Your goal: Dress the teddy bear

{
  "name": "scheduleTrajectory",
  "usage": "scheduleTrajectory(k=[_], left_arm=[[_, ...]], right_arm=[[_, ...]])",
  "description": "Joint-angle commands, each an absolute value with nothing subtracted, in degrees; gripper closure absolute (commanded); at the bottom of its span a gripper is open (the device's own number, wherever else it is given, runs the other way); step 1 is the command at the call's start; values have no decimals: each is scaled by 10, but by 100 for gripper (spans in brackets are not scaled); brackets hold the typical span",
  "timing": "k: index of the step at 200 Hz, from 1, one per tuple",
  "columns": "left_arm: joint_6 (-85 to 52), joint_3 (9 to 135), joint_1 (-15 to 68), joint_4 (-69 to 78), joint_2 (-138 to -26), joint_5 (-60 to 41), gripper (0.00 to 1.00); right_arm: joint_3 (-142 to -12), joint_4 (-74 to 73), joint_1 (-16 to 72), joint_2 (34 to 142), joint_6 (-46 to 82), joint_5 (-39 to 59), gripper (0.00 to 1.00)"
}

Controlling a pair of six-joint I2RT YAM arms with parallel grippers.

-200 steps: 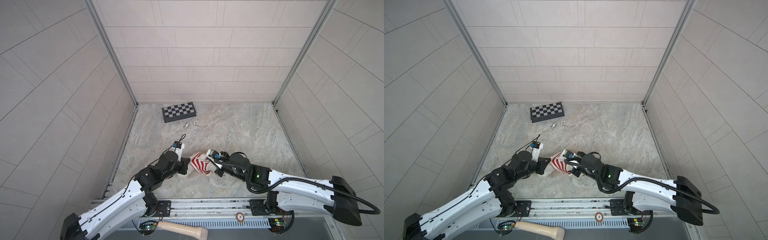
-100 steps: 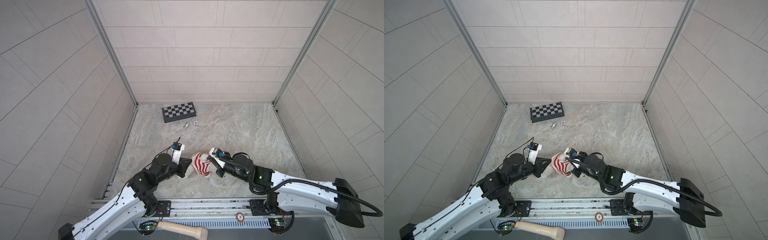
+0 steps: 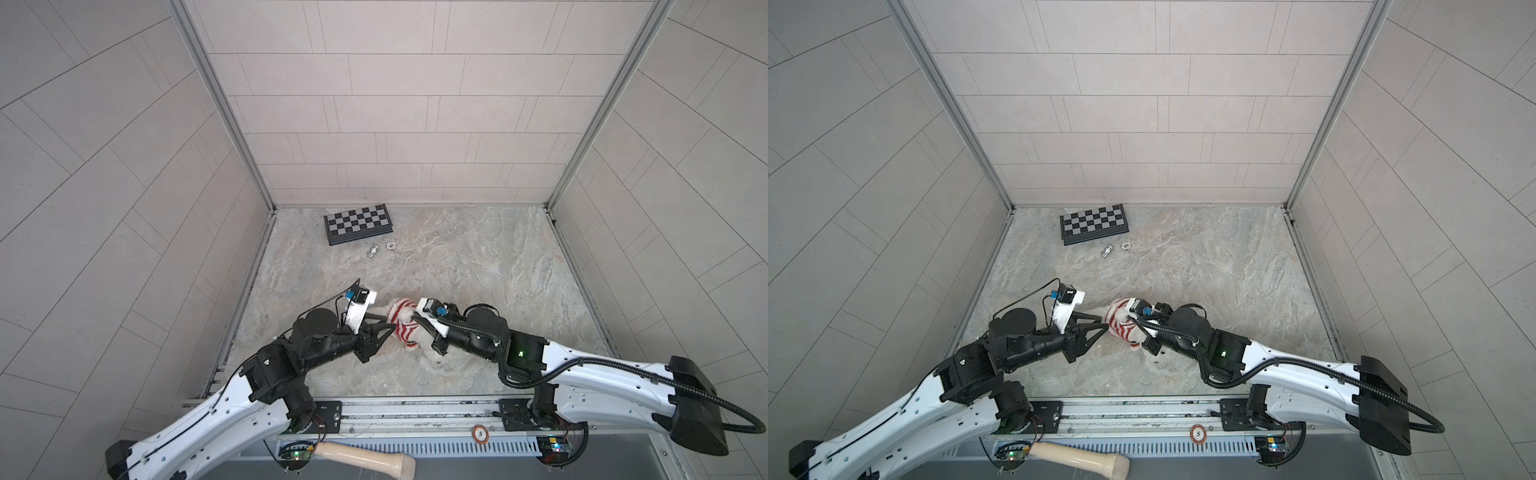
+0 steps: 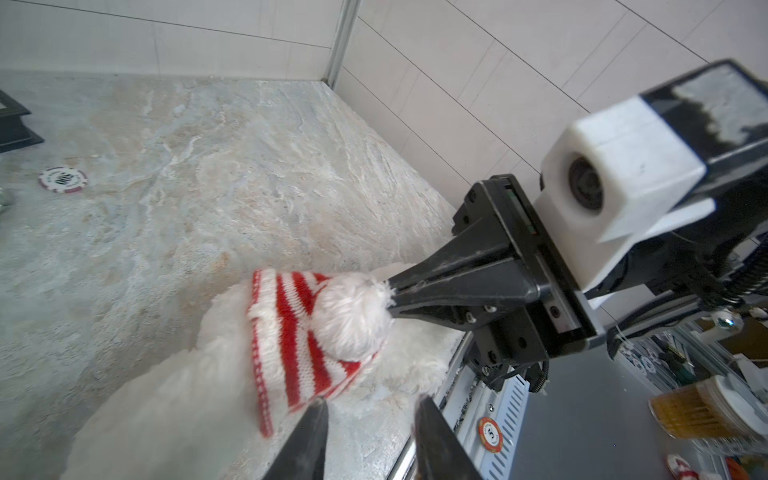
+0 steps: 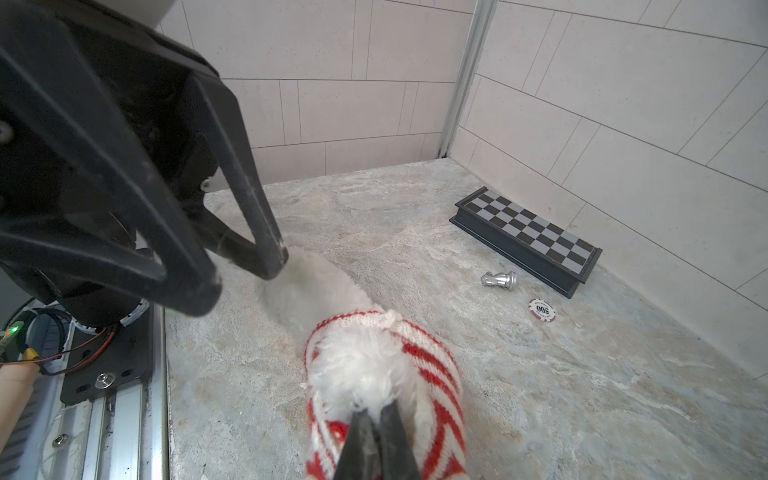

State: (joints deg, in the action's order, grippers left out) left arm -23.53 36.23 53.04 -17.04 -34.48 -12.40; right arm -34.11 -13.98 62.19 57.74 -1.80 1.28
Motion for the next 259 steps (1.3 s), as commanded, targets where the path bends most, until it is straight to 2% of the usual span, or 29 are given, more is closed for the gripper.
scheduleTrajectory(k=[1,32,75,104,192,220,259], left_arm=[[-234,381,539,-131,-381,-123,61],[-217,402,539,-151,-426,-97,55],[-209,413,539,-166,-440,-86,59],[-207,409,539,-172,-452,-103,67],[-219,388,539,-161,-460,-103,67],[-223,387,539,-154,-465,-103,85],[-240,384,539,-147,-445,-94,100]], right_arm=[[-345,-174,621,565,-45,37,100],[-345,-172,621,563,-50,50,100],[-334,-185,621,562,-52,69,100],[-334,-187,621,565,-51,66,100],[-327,-211,621,573,-42,71,100],[-327,-211,621,577,-40,70,100],[-330,-201,620,579,-40,54,100]])
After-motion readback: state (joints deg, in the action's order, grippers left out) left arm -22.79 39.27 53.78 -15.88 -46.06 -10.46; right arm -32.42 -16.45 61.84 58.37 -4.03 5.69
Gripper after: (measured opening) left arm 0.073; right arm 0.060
